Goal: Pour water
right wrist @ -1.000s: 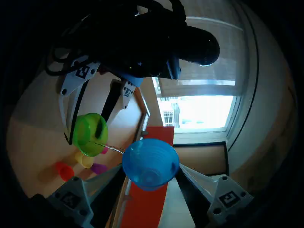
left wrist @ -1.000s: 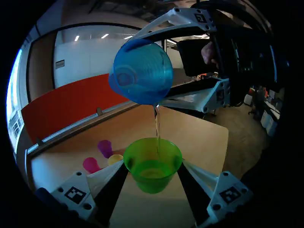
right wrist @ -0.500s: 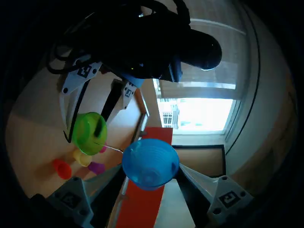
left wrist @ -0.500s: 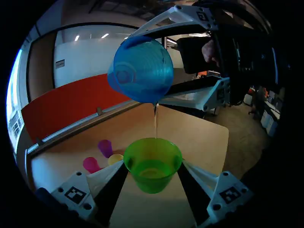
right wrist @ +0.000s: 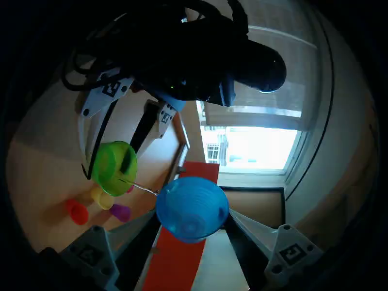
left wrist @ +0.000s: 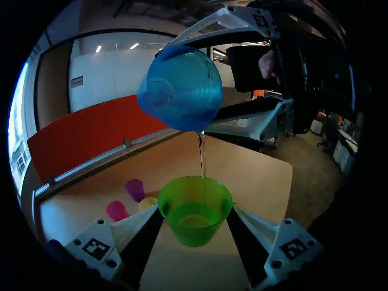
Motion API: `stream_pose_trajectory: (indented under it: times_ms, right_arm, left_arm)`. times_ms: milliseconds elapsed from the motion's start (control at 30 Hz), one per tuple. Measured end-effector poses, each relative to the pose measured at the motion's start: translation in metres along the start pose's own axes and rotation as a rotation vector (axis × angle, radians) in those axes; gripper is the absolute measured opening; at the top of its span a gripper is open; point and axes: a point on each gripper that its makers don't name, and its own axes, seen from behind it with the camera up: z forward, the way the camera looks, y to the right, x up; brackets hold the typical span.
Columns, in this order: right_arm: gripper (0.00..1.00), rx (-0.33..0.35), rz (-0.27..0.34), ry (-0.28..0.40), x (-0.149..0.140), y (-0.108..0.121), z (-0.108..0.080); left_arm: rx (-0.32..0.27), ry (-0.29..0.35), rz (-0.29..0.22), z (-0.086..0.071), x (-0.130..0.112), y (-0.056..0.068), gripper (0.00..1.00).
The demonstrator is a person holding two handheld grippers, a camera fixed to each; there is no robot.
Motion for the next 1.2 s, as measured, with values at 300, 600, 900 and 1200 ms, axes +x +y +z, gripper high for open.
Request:
stream_pose_trajectory:
  times_ms: [300, 600, 900, 1200]
  right_arm:
    - [0.89, -0.004, -0.020, 0.000, -0.022, 0.007, 0.021]
    - [0.89, -0.012, -0.034, 0.001, -0.056, 0.020, 0.052]
    - [0.89, -0.024, -0.054, 0.010, -0.099, 0.038, 0.092]
    - [0.89, -0.031, -0.082, 0.018, -0.150, 0.055, 0.136]
  left_arm:
    - [0.000, 0.000, 0.002, 0.001, 0.001, -0.002, 0.85]
    - [0.001, -0.002, 0.000, 0.003, 0.001, -0.005, 0.85]
    - [0.003, -0.004, -0.003, 0.006, 0.001, -0.008, 0.85]
    - [0.010, -0.004, -0.003, 0.006, 0.000, -0.011, 0.85]
